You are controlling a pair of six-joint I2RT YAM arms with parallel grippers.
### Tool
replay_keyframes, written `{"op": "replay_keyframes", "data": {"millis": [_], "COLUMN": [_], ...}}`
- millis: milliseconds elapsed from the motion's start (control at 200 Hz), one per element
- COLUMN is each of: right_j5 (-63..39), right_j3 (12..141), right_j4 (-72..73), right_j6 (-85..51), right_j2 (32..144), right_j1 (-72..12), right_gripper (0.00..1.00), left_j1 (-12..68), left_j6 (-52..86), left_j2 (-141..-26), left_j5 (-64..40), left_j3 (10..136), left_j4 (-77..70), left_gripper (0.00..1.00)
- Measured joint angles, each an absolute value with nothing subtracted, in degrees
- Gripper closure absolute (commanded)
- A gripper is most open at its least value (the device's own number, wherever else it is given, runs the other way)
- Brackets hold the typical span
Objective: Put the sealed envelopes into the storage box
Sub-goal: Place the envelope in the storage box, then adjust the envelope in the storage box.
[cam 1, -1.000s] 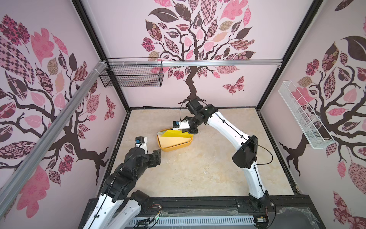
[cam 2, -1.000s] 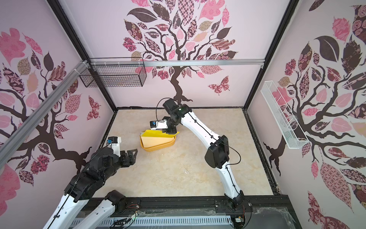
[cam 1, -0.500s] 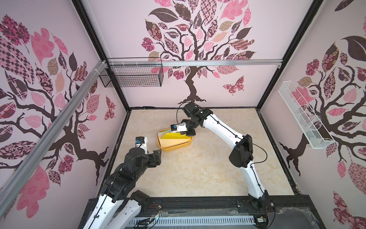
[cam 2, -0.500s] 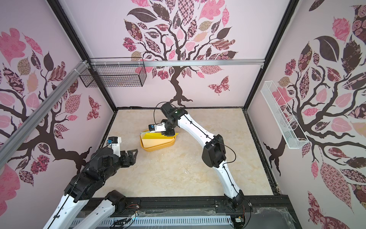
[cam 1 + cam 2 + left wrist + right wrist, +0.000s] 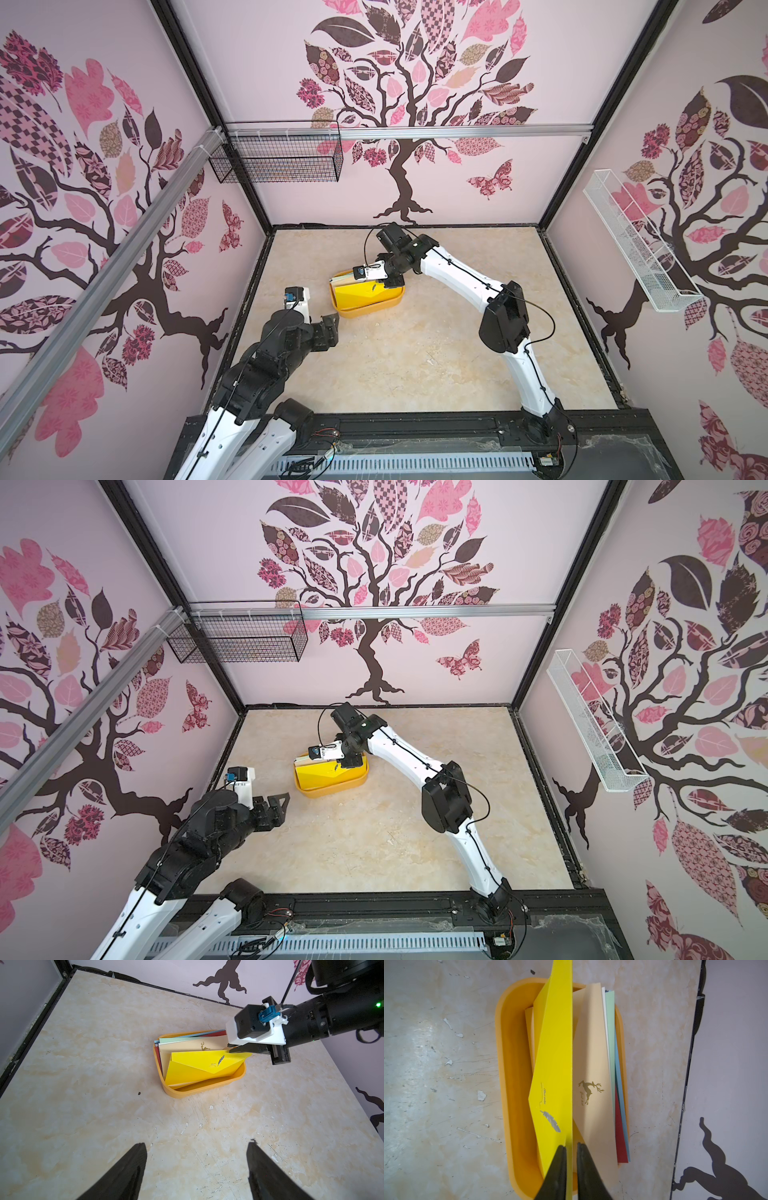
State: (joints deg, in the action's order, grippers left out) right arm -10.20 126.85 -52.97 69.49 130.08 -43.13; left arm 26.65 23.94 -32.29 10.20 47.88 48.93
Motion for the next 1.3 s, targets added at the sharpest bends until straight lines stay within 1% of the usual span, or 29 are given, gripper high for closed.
{"op": "replay_keyframes", "data": {"millis": [140,375,465,585,745,845,980,1040,1115,1170,1220,1300], "right_j5": [-8.38,-7.31,-7.20,-8.23,-10.46,-11.33,-12.71,-13.65,-14.41,-14.68,-14.59,-14.66], "right_j3": [126.56,124.57,123.74,122.78,120.70,118.80,114.10,110.00,104.42,100.53,97.30,93.58], "right_j4": [-49.06,-41.63,-39.90,-38.00,-34.96,-31.68,-29.04,-27.62,-25.76,-23.94,-22.35,-20.23], "right_j6": [68.95,63.77,60.29,54.30,45.45,38.13,25.76,20.67,15.11,11.22,7.81,2.79], "right_j2": [130.28,130.69,131.20,131.76,131.70,131.52,128.97,126.21,121.80,118.41,115.28,111.50], "right_j1": [-43.22,-43.33,-43.33,-43.31,-43.07,-42.26,-39.40,-37.21,-33.95,-31.68,-29.39,-26.65], "right_gripper": [0.82,0.82,0.82,0.78,0.78,0.76,0.68,0.66,0.65,0.63,0.62,0.61], "left_j1": [26.65,26.65,26.65,26.65,26.04,22.94,13.28,10.37,9.41,9.34,9.34,9.34], "left_j6": [23.94,23.94,23.97,24.27,26.89,28.40,30.09,30.26,29.95,29.76,29.50,28.69], "left_j2": [-32.29,-32.75,-33.89,-35.81,-39.77,-44.51,-51.81,-54.63,-58.37,-61.58,-64.25,-69.01], "left_j5": [10.20,10.20,10.22,10.24,9.23,6.26,-0.62,-2.83,-4.54,-5.28,-5.72,-6.44], "left_j3": [47.88,47.88,47.88,47.88,47.92,48.14,48.34,48.58,50.76,53.74,56.38,60.53], "left_j4": [48.93,48.93,48.95,48.88,47.51,45.41,41.69,39.94,39.20,38.72,37.82,35.97], "left_gripper": [0.19,0.19,0.19,0.18,0.18,0.19,0.22,0.25,0.27,0.35,0.38,0.48]}}
